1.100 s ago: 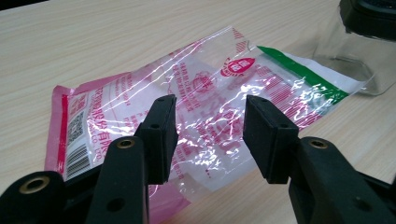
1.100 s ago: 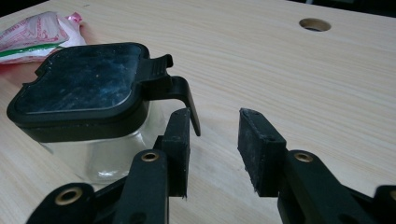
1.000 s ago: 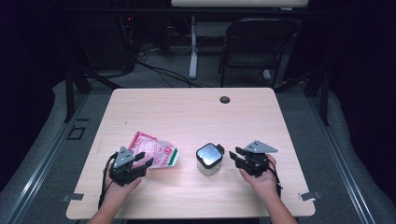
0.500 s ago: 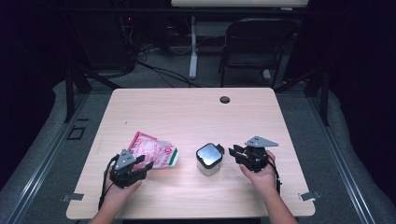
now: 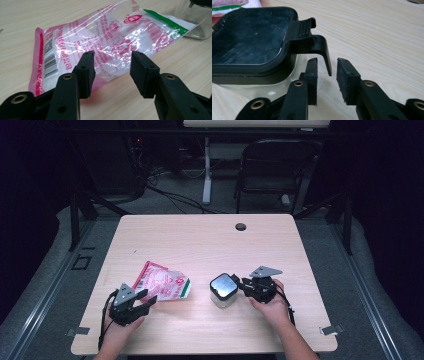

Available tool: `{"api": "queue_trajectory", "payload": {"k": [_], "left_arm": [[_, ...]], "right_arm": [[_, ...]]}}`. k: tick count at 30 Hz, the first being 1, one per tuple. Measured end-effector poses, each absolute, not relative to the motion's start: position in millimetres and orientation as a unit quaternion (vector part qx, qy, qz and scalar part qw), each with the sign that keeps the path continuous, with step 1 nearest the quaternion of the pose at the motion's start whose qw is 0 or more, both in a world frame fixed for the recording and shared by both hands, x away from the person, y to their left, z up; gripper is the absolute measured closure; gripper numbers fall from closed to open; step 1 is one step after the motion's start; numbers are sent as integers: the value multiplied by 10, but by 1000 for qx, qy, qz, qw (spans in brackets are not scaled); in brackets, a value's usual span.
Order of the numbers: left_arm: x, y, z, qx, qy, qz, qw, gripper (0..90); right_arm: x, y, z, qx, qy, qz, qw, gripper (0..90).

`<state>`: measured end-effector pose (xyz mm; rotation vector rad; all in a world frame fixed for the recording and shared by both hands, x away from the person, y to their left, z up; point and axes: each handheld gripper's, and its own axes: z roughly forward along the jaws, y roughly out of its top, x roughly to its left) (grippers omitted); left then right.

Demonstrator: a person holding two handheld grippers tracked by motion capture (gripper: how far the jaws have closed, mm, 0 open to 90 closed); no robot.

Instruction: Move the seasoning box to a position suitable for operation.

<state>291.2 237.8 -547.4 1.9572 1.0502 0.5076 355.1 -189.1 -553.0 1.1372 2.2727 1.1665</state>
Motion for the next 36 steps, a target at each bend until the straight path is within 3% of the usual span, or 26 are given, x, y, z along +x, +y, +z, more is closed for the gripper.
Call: {"api": "queue_trajectory", "payload": {"k": [7, 17, 21, 36], "left_arm": [[2866, 2416, -5474, 778, 421, 196, 423, 575], [2816, 2379, -5434, 780, 413, 206, 423, 581], [2815, 2318, -5380, 773, 408, 211, 437, 586], [2960, 1567, -5207, 795, 346, 203, 455, 609]], "right_arm": [[3646, -1793, -5610, 395, 805, 404, 183, 700], [3710, -1740, -5625, 398, 805, 402, 180, 813], [3675, -1692, -5603, 394, 811, 383, 202, 836], [3507, -1646, -5519, 424, 785, 406, 196, 865]]}}
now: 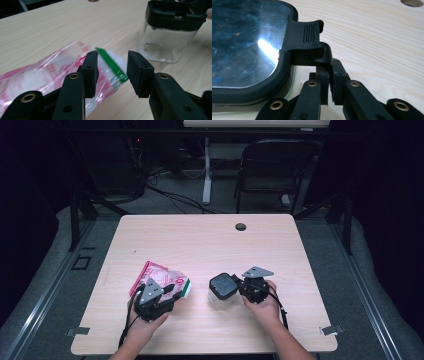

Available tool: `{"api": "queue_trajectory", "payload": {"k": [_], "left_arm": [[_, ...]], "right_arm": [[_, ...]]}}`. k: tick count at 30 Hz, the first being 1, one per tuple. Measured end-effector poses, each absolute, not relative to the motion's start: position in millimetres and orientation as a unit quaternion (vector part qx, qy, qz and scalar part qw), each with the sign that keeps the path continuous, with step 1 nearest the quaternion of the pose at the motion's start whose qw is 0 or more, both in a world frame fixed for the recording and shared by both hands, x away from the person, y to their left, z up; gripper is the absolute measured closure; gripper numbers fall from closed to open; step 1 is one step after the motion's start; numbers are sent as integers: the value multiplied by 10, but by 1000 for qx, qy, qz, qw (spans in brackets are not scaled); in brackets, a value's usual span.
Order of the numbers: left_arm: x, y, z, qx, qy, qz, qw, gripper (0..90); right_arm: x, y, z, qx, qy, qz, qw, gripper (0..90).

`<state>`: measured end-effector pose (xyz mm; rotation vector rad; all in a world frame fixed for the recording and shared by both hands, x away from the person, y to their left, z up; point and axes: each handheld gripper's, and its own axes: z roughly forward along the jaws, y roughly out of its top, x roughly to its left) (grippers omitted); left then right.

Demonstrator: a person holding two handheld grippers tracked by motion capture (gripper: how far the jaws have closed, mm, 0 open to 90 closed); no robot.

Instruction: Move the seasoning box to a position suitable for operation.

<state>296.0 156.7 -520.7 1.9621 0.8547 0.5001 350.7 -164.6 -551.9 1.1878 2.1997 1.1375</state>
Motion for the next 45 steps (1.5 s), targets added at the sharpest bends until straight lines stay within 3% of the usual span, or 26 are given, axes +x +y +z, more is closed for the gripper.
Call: {"api": "queue_trajectory", "payload": {"k": [4, 19, 32, 36, 45], "left_arm": [[2996, 1451, -5212, 794, 348, 191, 461, 634], [2880, 1078, -5345, 856, 265, 124, 426, 888], [2900, 954, -5397, 874, 254, 122, 396, 896], [2961, 989, -5394, 873, 259, 125, 393, 888], [3023, 1007, -5396, 871, 270, 123, 393, 863]], "right_arm": [[3437, -1604, -5509, 412, 793, 397, 208, 865], [3133, -1466, -5533, 419, 800, 359, 234, 865], [2988, -1458, -5591, 446, 785, 359, 237, 831], [2939, -1495, -5543, 433, 793, 375, 208, 724], [2836, -1643, -5361, 394, 822, 376, 168, 640]]}}
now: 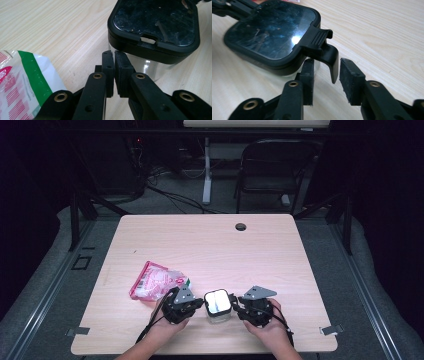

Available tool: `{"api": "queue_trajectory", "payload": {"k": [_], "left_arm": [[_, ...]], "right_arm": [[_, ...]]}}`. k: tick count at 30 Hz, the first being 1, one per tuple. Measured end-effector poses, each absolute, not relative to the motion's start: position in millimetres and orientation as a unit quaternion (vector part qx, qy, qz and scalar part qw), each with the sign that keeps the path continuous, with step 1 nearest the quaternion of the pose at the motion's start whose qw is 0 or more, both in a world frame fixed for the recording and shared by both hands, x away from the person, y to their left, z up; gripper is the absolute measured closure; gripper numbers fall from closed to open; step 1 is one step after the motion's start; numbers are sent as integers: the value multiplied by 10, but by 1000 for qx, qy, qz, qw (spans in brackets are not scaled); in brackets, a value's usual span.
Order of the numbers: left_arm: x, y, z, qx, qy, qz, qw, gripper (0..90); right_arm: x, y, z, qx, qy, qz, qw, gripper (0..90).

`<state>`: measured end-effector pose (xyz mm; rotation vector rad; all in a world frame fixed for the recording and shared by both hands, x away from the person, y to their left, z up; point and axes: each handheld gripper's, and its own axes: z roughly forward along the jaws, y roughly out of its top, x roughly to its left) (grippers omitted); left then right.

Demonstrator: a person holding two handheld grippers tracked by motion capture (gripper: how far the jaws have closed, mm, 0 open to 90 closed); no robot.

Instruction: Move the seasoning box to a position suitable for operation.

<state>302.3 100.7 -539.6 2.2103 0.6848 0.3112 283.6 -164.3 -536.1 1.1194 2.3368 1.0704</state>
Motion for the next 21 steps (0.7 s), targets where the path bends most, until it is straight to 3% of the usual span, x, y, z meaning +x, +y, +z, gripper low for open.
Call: {"api": "queue_trajectory", "payload": {"k": [12, 15, 21], "left_arm": [[3029, 1117, -5305, 852, 288, 119, 421, 726], [3037, 1180, -5267, 843, 299, 113, 432, 685], [3051, 1229, -5207, 838, 311, 96, 438, 688]], "right_arm": [[2863, -1814, -5201, 412, 801, 402, 164, 600], [2879, -1833, -5156, 408, 800, 405, 172, 622], [2911, -1868, -5018, 456, 775, 419, 126, 727]]}}
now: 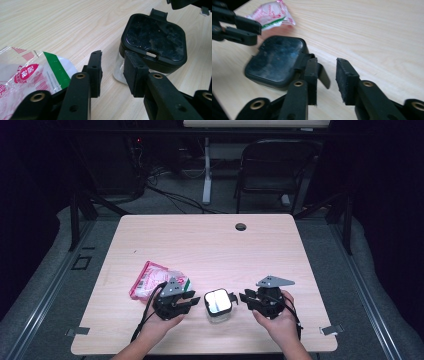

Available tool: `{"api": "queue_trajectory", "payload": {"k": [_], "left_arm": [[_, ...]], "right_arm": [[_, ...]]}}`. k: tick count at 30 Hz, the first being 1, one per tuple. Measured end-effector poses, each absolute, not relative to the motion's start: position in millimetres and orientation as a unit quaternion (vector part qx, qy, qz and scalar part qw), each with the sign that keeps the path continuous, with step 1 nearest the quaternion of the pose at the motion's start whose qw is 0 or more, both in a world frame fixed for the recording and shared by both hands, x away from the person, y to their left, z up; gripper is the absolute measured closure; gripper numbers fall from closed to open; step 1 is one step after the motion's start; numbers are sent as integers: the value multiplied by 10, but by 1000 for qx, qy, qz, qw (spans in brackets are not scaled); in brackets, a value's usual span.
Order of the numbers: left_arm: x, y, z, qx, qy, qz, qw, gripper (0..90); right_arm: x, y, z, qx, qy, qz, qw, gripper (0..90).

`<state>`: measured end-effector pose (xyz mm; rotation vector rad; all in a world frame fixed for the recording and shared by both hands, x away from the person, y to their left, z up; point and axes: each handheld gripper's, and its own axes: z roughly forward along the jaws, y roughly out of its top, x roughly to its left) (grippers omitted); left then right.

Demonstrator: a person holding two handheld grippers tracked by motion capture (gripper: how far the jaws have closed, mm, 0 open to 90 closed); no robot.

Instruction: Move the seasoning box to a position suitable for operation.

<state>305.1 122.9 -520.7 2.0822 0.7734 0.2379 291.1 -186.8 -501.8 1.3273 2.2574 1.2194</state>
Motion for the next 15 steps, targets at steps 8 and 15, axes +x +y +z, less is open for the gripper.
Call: {"api": "queue_trajectory", "payload": {"k": [8, 15], "left_arm": [[3010, 1190, -5148, 847, 294, 98, 432, 808], [2991, 1134, -5168, 856, 280, 92, 424, 899]], "right_arm": [[2898, -1723, -4950, 447, 776, 424, 136, 806], [2916, -1594, -4953, 430, 787, 418, 148, 858]]}}
